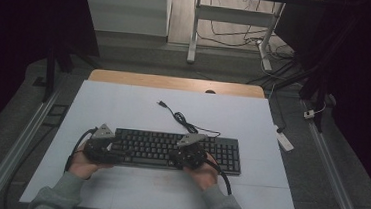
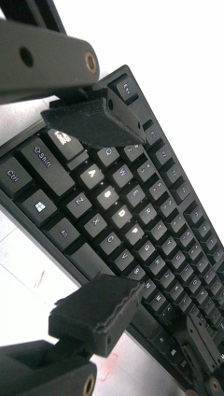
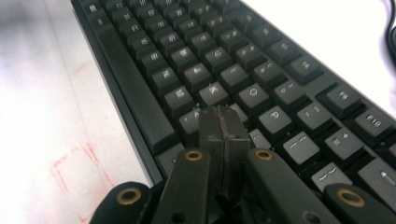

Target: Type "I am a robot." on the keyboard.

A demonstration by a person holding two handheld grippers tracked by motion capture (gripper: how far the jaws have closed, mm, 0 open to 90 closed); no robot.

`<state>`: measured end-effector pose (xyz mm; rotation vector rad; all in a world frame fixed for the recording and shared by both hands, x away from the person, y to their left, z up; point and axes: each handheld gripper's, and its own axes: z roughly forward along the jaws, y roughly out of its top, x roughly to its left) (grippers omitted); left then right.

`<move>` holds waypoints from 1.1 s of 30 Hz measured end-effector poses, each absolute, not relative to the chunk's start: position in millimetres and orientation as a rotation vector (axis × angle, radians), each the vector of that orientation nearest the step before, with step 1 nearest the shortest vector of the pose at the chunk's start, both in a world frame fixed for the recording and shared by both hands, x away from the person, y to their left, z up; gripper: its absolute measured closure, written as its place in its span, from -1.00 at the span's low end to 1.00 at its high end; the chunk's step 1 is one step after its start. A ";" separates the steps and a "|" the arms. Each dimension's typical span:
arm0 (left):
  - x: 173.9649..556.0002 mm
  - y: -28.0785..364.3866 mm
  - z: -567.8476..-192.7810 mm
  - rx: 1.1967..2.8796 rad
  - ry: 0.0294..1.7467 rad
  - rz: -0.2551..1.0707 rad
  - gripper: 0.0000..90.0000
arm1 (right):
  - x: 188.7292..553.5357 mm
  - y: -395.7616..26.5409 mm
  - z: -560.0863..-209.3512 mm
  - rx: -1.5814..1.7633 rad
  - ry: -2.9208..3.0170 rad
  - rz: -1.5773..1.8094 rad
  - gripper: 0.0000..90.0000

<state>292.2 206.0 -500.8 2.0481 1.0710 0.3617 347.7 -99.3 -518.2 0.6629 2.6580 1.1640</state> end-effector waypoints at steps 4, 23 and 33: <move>292.0 205.9 -500.7 2.048 1.071 0.363 -0.42 | 346.4 -101.4 -513.1 0.648 2.640 1.178 0.99; 293.0 206.8 -501.2 2.045 1.070 0.355 -0.42 | 339.0 -152.3 -494.4 0.700 2.448 1.262 0.23; 294.7 206.8 -501.5 2.042 1.065 0.342 -0.43 | 338.5 -170.7 -496.6 0.739 2.427 1.235 0.14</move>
